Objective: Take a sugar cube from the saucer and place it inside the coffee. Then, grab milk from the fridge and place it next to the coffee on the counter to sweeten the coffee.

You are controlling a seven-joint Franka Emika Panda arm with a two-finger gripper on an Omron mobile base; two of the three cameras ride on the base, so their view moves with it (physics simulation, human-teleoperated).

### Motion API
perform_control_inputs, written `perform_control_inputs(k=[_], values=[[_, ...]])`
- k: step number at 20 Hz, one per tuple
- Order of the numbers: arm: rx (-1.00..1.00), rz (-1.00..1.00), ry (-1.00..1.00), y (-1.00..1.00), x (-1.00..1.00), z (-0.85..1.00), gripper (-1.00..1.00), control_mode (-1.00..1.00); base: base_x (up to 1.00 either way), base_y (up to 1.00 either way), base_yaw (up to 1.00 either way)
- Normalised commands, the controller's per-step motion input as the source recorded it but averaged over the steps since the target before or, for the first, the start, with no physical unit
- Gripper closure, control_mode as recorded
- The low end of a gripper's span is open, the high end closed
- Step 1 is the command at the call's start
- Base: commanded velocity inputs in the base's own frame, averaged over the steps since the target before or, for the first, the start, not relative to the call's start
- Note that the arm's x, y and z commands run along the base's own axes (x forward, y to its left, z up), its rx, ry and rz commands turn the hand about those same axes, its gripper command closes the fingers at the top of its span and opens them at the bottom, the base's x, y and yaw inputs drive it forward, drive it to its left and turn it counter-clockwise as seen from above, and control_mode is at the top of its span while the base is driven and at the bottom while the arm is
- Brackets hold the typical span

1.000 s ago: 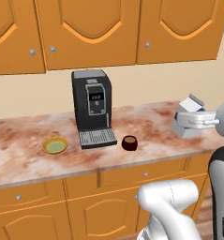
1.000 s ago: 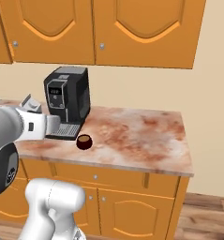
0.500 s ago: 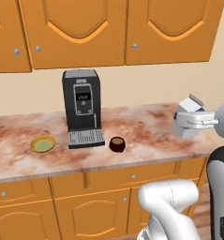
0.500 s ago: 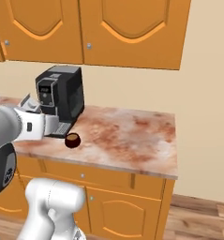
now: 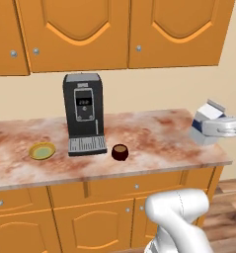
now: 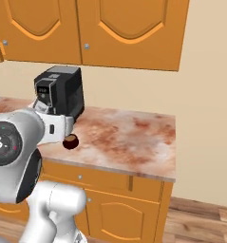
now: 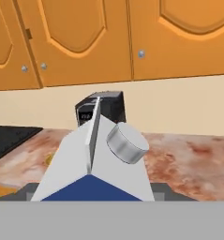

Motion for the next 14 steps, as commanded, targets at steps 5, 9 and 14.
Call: perform_control_inputs(k=[5,9,14], values=[[0.0,0.41,0.06,-0.4,0.31,-0.1,1.0,-1.0,0.0,0.0,0.0],[0.0,0.38,0.11,-0.16,0.57,-0.15,1.0,-1.0,0.0,0.0,0.0],[0.0,0.37,0.03,-0.01,0.44,-0.25,1.0,-1.0,0.0,0.0,0.0]])
